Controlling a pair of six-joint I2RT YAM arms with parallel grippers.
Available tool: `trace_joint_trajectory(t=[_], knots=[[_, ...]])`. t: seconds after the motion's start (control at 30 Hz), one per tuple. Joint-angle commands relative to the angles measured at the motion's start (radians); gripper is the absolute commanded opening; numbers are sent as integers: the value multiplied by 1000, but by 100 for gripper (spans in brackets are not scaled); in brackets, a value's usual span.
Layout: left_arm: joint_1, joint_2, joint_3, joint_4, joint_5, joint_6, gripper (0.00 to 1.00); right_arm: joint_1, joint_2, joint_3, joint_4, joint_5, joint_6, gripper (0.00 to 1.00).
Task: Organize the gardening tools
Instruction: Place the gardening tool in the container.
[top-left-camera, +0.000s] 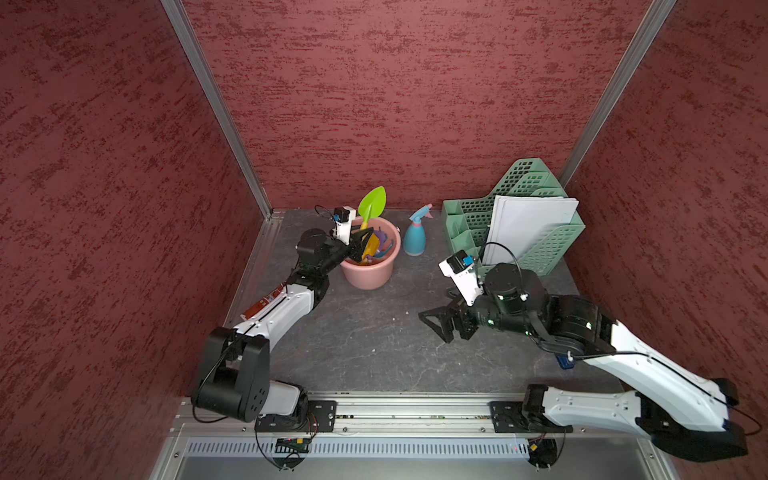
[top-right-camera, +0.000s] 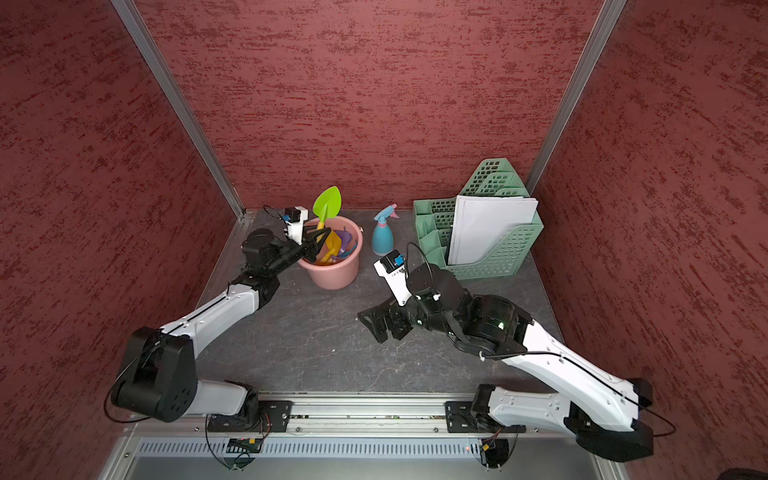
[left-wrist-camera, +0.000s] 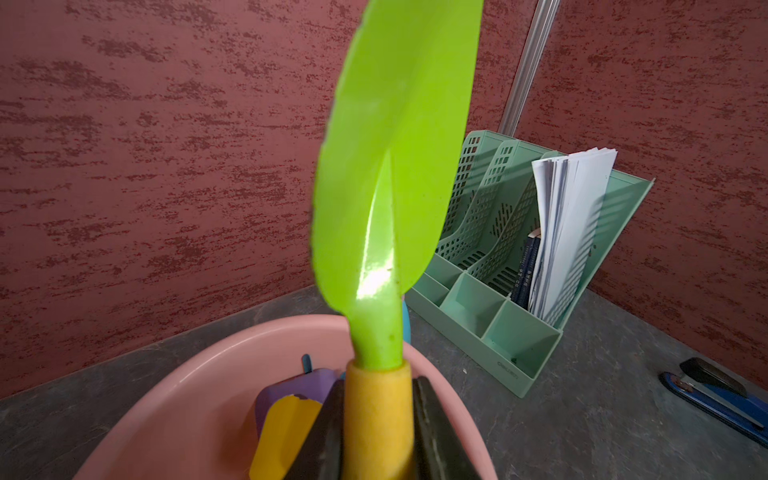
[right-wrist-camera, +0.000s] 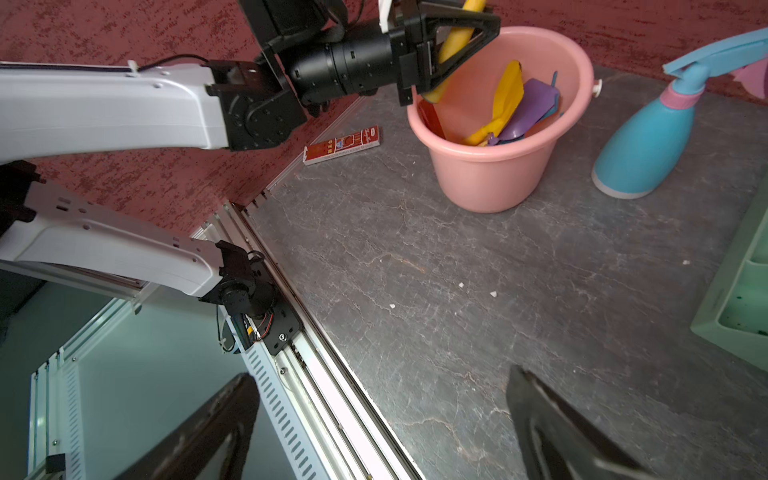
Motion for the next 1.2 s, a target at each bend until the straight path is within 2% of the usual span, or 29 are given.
trace_joint_trajectory(t=[0.0, 0.2, 0.43, 0.5, 0.67, 0.7, 0.97, 1.07, 1.17], knots=[[20, 62, 23, 200, 29, -31, 0, -14, -3, -17, 51, 20, 3, 98], [28, 169, 26, 297, 22, -36, 0, -28, -3, -16, 49, 24, -4, 98], [24, 226, 19, 347, 4, -44, 1, -35, 1, -16, 48, 21, -4, 99], [25, 230, 7, 360, -2, -47, 15, -36, 0, -20, 48, 20, -1, 98], [19, 218, -40, 405, -41, -49, 94, -39, -3, -30, 59, 16, 3, 98], [16, 212, -46, 407, -50, -49, 100, -39, -5, -32, 62, 14, 5, 98], [8, 115, -86, 375, -80, -56, 100, -44, -17, -65, 101, 19, 16, 98], [-3, 21, -106, 297, -92, -45, 100, -58, -24, -84, 122, 44, 4, 99], [-34, -124, -126, 142, -130, -13, 100, -101, -31, -116, 158, 71, -20, 98]])
